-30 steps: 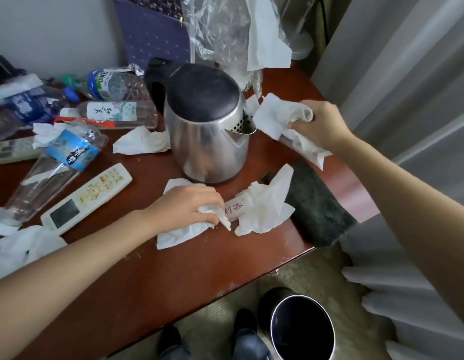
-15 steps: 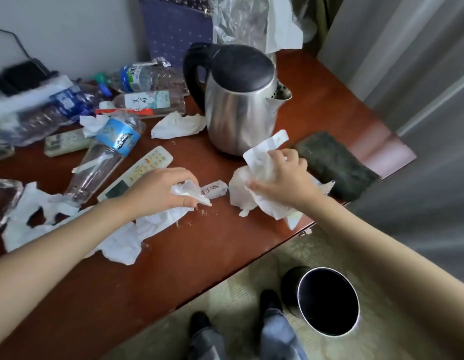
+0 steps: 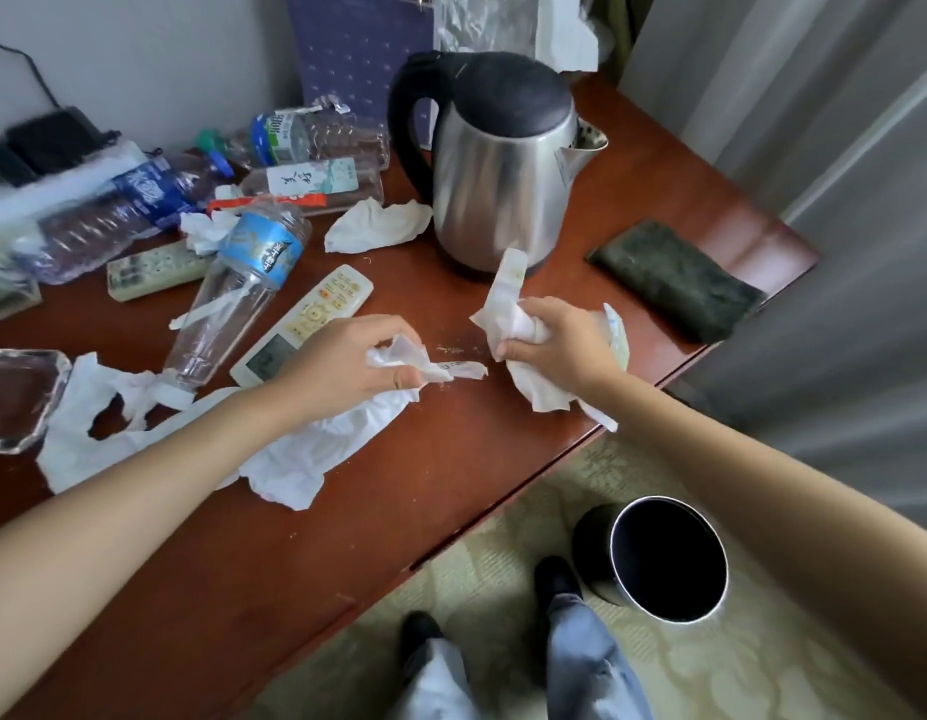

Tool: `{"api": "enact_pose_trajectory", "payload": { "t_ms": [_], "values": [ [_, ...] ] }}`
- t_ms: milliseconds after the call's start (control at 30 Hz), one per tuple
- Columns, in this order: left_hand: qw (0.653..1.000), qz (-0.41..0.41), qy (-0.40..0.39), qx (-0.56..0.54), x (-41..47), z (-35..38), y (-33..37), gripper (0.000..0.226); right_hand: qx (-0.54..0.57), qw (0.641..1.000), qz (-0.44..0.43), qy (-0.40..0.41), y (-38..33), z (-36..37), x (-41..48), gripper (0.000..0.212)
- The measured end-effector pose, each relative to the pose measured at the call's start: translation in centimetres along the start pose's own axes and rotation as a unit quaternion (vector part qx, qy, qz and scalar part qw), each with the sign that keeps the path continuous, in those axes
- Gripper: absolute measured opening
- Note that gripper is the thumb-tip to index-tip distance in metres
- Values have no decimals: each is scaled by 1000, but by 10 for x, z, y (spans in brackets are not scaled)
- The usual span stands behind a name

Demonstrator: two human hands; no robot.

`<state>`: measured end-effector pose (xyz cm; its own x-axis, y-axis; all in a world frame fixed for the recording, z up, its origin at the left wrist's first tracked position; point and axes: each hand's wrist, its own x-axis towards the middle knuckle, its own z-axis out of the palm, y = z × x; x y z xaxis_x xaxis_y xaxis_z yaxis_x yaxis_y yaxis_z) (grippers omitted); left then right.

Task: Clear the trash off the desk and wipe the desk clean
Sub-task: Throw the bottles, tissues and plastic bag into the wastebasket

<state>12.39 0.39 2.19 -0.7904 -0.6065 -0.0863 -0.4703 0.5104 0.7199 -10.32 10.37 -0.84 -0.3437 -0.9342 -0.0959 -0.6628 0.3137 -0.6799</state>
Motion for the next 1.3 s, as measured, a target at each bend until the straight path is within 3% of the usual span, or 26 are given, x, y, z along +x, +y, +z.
{"api": "enact_pose_trajectory", "payload": {
  "t_ms": [133, 400, 567, 733, 1000, 1200, 1300],
  "values": [
    [998, 52, -14, -31, 8, 5, 45, 17, 192, 980, 25, 37, -1, -56, -34, 21],
    [986, 136, -59, -74, 36, 98, 144, 12, 299, 952, 27, 49, 66, -144, -143, 18],
    [989, 115, -70, -68, 54, 169, 196, 14, 291, 954, 54, 55, 142, -184, -177, 25],
    [996, 49, -41, -70, 75, 245, 225, 24, 241, 967, 80, -28, 236, -206, -182, 26],
    [990, -90, -5, -107, 75, 370, 208, 27, 243, 950, 105, -165, 350, -186, -182, 21],
    [984, -132, -42, -113, 69, 438, 159, 10, 246, 944, 113, -187, 403, -133, -179, 40],
    [983, -135, -44, -117, 63, 479, 125, 16, 255, 943, 101, -188, 437, -89, -180, 42]
  ]
}}
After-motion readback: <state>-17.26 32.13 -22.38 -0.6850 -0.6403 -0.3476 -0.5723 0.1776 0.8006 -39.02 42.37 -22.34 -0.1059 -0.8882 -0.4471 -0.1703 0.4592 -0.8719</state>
